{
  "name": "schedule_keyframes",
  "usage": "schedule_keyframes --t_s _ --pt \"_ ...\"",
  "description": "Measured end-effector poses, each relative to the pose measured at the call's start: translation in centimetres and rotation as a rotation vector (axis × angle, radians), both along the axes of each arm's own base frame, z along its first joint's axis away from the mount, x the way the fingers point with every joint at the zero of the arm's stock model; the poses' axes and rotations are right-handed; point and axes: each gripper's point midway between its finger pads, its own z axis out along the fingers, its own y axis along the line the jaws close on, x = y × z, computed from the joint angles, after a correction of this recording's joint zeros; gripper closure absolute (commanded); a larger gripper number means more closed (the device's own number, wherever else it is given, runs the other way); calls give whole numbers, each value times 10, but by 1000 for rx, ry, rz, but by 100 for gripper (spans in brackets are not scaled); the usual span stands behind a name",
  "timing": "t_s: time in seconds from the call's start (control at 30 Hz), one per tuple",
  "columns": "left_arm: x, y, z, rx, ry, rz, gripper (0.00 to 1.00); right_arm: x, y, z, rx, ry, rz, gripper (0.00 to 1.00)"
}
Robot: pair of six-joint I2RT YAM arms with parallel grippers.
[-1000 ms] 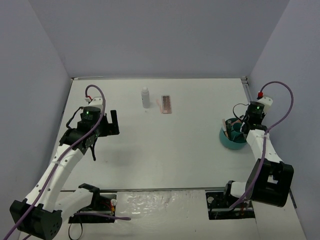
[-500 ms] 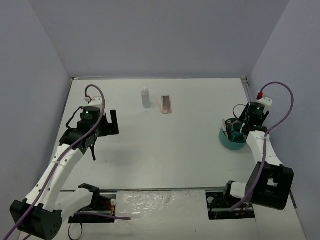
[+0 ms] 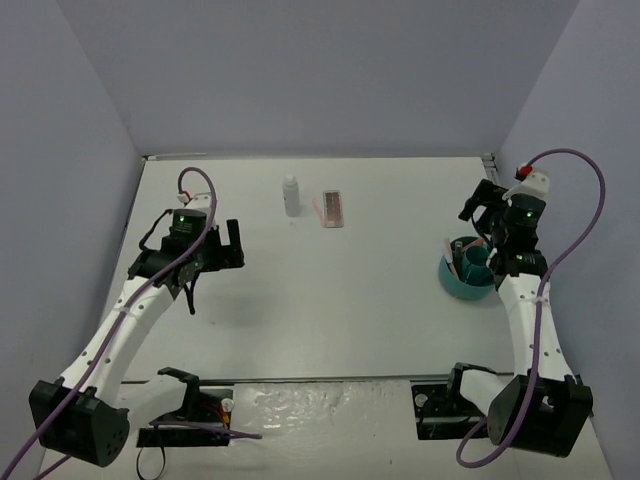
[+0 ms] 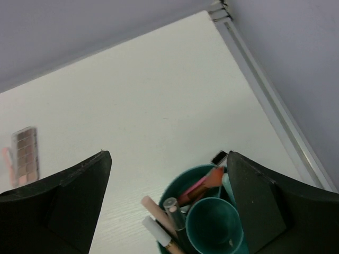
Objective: Organize the makeup
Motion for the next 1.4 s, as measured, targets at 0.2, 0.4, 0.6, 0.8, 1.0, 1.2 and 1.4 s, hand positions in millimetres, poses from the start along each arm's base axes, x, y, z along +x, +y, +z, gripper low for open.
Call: schedule_keyframes --t_s 0.2,0.4,0.6,0.8,1.0,1.2,1.4 --pt "8 -4 -1 -2 25 1 3 24 101 27 -15 -36 366 10" --pt "7 13 21 35 -68 57 3 55 231 0 -73 42 708 18" --pt "-1 33 33 84 -151 119 3 95 301 -76 -129 181 853 31" --pt "-6 48 16 137 -122 162 3 127 339 -147 -187 263 934 46" --pt "-5 55 9 152 -102 190 3 138 363 -183 -215 276 998 49" --pt "-3 61 3 144 -77 209 3 154 381 -190 -230 235 1031 52" --pt "-3 62 3 136 -73 212 3 166 388 -204 -238 230 1027 52"
